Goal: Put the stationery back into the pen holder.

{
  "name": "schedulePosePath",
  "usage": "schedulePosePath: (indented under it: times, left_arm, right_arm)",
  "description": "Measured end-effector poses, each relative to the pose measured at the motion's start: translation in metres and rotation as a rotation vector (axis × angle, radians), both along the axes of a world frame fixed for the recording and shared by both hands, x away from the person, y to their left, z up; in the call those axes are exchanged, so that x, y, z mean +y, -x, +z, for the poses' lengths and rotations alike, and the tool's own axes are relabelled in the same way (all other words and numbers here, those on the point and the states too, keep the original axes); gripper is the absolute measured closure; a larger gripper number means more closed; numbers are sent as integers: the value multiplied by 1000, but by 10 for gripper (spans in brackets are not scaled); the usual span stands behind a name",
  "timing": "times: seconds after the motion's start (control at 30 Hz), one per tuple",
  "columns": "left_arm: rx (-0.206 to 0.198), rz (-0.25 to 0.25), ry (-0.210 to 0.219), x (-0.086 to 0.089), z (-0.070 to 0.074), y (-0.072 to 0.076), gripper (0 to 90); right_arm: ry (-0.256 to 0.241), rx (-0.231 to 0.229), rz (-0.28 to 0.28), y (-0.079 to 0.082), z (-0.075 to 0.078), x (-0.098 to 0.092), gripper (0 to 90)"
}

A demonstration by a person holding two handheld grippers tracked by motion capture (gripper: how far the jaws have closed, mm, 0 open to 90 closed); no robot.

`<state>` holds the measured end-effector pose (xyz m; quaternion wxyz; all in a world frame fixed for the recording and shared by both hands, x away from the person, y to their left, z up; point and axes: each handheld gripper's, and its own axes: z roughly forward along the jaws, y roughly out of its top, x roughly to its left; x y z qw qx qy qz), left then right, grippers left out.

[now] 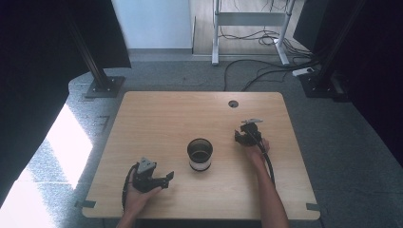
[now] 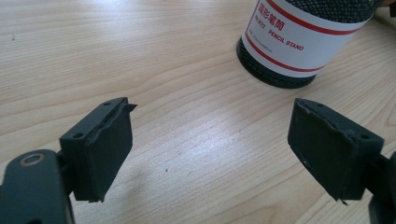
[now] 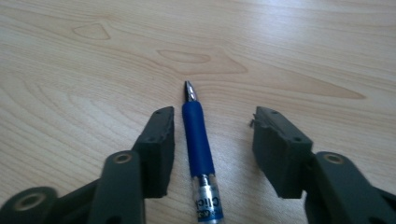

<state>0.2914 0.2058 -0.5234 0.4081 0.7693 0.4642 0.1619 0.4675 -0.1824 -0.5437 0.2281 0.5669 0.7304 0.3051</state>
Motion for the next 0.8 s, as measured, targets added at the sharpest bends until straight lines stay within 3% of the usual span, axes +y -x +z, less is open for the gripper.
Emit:
schedulePosePath:
  times: [0.2,0.23,0.27,0.3,0.67,0.8]
  left_arm:
    - [4,-2,-5,-2,-1,0,144]
    - [6,-6,-11,-3,-2,0,144]
    - [6,-6,-11,-3,-2,0,143]
    - [8,-11,-14,-4,-3,1,144]
    - [8,-16,-17,-6,-3,1,144]
    - [12,-12,-15,-4,-3,0,144]
  right_arm:
    - [1,7,-4,1,1,-3,577]
    - [2,11,6,1,2,-3,639]
    - [2,11,6,1,2,-3,639]
    - [-3,15,16,2,2,-3,725]
    - [-25,19,17,2,3,-5,793]
    - [-87,-31,-1,9,13,-16,794]
